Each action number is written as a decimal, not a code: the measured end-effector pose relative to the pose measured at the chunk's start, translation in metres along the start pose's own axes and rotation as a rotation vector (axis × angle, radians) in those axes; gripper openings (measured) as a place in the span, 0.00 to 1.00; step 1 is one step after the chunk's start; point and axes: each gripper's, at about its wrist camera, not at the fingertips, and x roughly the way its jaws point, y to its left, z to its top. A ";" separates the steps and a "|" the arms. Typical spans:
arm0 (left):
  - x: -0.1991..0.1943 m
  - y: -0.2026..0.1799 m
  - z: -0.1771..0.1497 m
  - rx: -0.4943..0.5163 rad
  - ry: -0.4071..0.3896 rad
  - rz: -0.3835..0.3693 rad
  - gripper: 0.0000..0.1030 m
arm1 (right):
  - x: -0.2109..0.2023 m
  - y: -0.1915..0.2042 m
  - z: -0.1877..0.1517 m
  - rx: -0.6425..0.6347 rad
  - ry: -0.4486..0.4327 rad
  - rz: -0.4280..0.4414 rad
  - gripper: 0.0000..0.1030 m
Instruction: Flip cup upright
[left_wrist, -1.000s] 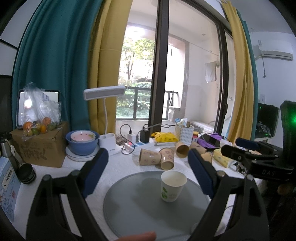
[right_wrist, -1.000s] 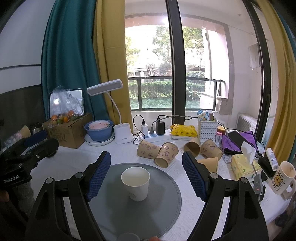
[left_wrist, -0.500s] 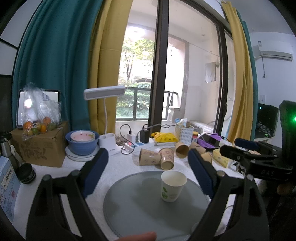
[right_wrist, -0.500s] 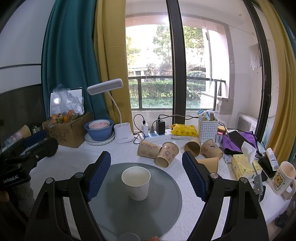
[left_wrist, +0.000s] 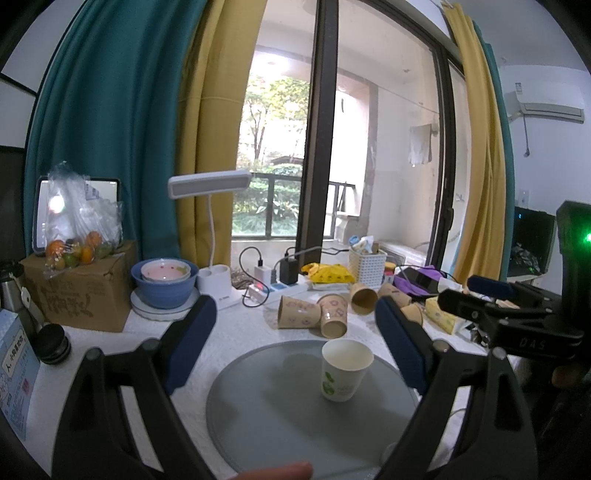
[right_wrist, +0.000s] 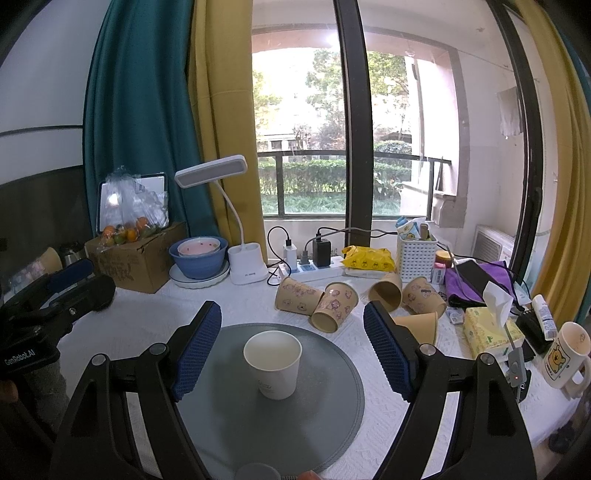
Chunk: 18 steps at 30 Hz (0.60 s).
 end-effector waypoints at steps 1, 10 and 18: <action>0.000 0.000 0.000 0.000 0.000 0.000 0.86 | 0.000 0.000 0.000 0.000 0.000 0.001 0.80; -0.001 0.001 0.000 -0.002 -0.001 -0.001 0.86 | 0.000 0.003 -0.002 -0.002 0.003 0.001 0.80; -0.004 -0.002 -0.003 0.001 -0.014 -0.017 0.86 | 0.001 0.003 -0.001 -0.004 0.003 0.000 0.80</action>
